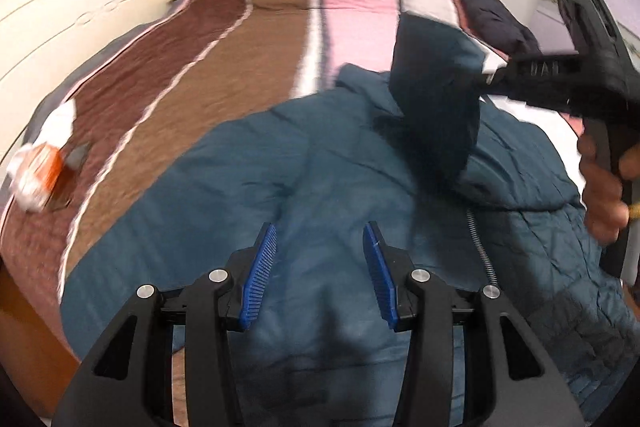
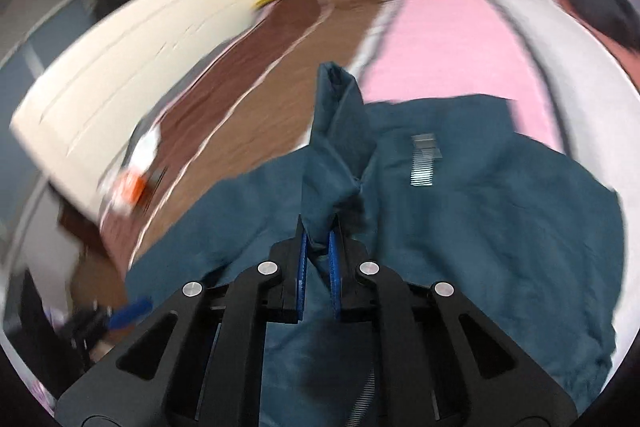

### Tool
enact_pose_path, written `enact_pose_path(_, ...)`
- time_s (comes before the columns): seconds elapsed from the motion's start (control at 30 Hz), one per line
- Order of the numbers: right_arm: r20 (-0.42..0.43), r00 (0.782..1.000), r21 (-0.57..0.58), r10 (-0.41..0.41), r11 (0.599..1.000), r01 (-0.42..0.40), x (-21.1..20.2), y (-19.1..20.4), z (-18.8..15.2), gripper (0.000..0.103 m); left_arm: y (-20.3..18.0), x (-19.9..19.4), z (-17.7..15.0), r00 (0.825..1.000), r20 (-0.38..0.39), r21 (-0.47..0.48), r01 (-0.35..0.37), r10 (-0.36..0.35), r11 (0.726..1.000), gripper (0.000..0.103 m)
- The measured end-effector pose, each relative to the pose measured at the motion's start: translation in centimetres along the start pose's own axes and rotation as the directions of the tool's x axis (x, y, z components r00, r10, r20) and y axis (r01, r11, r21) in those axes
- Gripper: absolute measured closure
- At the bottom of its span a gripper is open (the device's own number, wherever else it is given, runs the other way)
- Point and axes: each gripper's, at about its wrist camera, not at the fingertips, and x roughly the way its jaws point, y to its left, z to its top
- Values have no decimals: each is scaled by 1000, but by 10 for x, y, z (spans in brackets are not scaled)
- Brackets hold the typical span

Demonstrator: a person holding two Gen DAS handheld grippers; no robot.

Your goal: Fold large clothes

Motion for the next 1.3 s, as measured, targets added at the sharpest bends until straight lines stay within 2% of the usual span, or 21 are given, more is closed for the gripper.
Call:
enact_pose_path(0.1,-93,996,-57,7,998,-13,41,25,-7,90,19,-3,-4,1000,1,-45,-24,24,999,53)
enact_pose_path(0.17,-182,983,-69,12,997,-25,67,34,-16,86,28,-4,-7,999,-3,-61,-35,35,998,52)
enact_pose_path(0.2,-198,980,-62,16,998,-29,71,34,-20,85,32,-3,-9,999,-8,-67,-39,39,997,52)
enact_pose_path(0.37,-172,984,-35,45,998,-52,49,31,-26,82,42,3,-9,999,-14,-95,-32,30,995,46)
enact_pose_path(0.4,-162,986,-25,48,998,-53,42,27,-28,81,42,6,-6,1000,-17,-105,-15,14,994,45)
enact_pose_path(0.5,-159,984,23,74,997,-71,36,18,-23,68,38,16,3,999,-27,-137,28,-32,990,43)
enact_pose_path(0.6,-138,986,58,93,995,-86,20,9,-19,67,33,27,12,997,-32,-163,65,-71,984,38)
enact_pose_path(0.73,-115,992,75,51,996,-43,-13,-15,-31,67,27,51,24,988,-74,-212,118,-136,970,38)
enact_pose_path(0.9,-99,991,156,-95,982,110,-60,-75,-77,67,22,88,38,971,-122,-301,161,-205,940,37)
enact_pose_path(0.97,-100,982,189,-161,966,178,-75,-100,-94,67,15,103,40,968,-151,-301,146,-198,942,37)
enact_pose_path(1.03,-107,972,231,-210,945,230,-84,-121,-106,67,7,114,41,973,-170,-286,103,-156,953,38)
enact_pose_path(1.1,-123,960,287,-250,917,276,-90,-144,-114,67,-1,122,42,976,-182,-266,65,-116,962,53)
enact_pose_path(1.17,-130,956,316,-262,903,290,-89,-158,-118,67,-9,128,42,979,-196,-223,4,-49,975,81)
enact_pose_path(1.3,-154,945,322,-288,890,323,-78,-173,-119,67,-8,129,38,980,-197,-212,-63,21,975,92)
